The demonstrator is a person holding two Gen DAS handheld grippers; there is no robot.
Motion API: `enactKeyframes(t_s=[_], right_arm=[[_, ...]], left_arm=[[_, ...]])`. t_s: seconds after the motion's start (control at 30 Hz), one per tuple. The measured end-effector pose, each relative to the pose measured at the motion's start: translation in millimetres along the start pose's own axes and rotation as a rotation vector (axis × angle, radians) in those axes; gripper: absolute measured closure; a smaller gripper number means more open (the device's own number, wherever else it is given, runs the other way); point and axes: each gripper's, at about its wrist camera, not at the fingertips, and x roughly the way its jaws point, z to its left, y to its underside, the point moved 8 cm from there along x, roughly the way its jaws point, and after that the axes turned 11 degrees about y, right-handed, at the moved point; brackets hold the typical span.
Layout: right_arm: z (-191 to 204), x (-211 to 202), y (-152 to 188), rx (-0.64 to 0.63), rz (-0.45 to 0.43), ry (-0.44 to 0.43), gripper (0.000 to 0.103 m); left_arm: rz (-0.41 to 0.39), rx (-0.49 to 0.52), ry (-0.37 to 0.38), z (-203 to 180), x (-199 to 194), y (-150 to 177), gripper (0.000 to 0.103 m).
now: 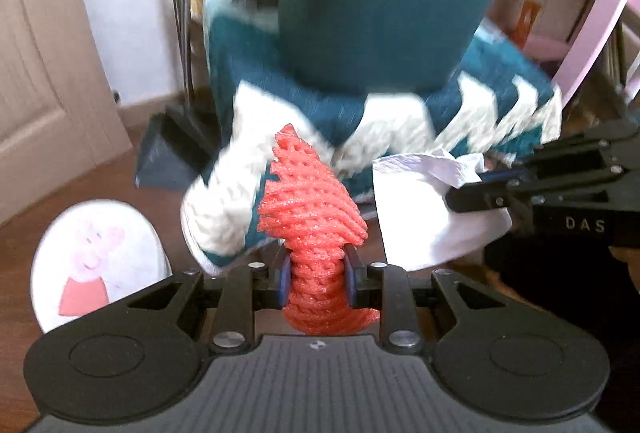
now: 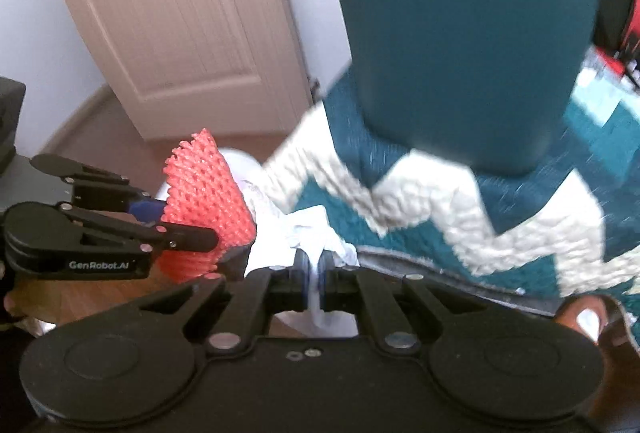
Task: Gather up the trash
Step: 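Carry the orange net with left tool while right tool carries the tissue to the bin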
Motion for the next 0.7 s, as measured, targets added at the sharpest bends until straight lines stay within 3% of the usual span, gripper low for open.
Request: enactKeyframes(t_s=[0.33, 0.7], right_arm=[[-24.1, -131.4, -37.9, 0.007, -0.217, 0.012, 0.099], [-59.2, -217.1, -88.5, 0.029, -0.405, 0.037, 0.099]], left_arm=[[-0.179, 0.014, -0.084, -71.0, -90.5, -46.4, 0.078], [-0.335, 0.085, -0.123, -139.5, -156.3, -113.2, 0.078]])
